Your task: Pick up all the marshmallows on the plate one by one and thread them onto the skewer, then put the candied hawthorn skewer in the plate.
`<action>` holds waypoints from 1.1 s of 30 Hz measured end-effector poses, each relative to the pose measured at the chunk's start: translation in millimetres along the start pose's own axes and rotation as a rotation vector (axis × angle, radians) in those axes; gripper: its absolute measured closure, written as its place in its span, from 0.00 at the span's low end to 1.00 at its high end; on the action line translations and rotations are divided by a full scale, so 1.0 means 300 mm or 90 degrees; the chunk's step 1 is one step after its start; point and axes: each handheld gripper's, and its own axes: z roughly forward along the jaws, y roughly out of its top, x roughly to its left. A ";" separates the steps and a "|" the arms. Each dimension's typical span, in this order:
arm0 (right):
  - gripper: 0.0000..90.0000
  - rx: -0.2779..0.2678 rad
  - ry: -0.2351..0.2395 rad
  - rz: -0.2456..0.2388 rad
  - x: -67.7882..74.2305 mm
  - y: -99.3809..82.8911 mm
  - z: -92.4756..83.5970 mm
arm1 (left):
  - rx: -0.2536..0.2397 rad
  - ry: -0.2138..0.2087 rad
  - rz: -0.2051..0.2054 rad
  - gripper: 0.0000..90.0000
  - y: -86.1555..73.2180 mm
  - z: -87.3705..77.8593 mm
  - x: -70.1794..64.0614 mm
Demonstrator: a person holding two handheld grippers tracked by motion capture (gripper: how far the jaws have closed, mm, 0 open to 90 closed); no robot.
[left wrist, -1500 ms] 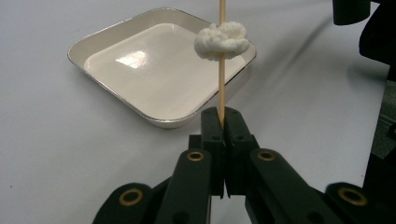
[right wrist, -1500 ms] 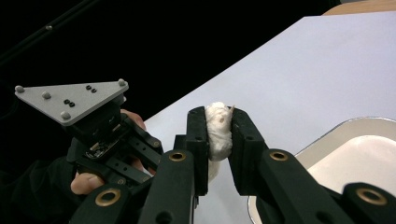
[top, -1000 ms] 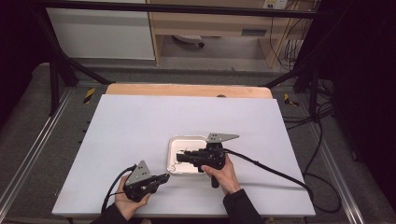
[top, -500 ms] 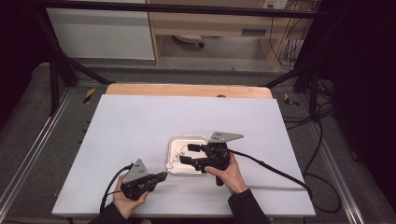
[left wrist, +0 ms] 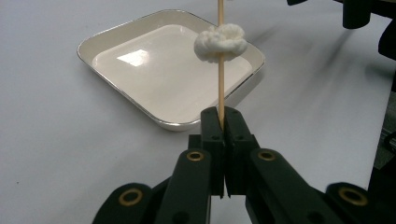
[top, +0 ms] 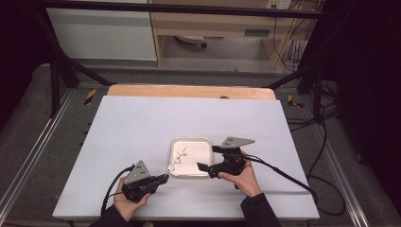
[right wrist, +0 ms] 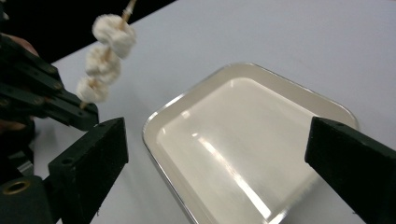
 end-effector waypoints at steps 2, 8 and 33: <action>0.04 0.012 -0.015 0.002 -0.015 -0.013 -0.009 | 0.002 0.000 0.000 0.98 0.003 -0.001 0.000; 0.02 0.046 -0.056 -0.015 -0.057 -0.050 -0.049 | 0.006 0.002 -0.005 0.98 0.019 -0.005 0.009; 0.01 0.069 -0.133 0.002 -0.170 -0.211 -0.219 | 0.032 0.018 -0.021 0.98 0.095 0.008 0.035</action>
